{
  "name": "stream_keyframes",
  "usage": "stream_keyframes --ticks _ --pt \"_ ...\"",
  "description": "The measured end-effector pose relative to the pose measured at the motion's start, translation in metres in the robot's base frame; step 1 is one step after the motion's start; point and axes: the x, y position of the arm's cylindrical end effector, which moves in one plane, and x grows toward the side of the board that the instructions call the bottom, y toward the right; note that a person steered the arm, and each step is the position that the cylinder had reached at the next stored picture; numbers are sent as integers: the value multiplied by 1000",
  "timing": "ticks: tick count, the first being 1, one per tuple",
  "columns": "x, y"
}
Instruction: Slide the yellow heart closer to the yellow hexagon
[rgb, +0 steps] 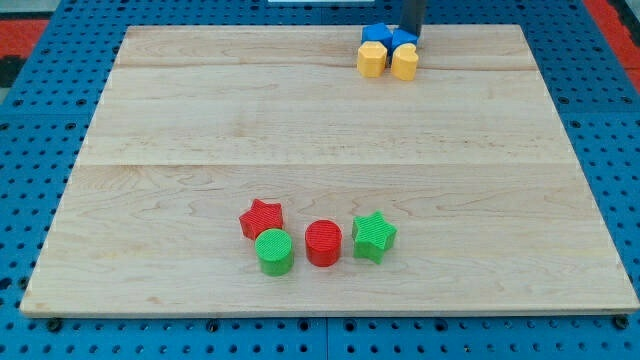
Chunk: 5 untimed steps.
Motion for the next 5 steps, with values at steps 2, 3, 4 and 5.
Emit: stream_keyframes --ticks 2,3,4,5 --pt "4 -12" --pt "5 -12" --pt "-14 3" --pt "-9 39"
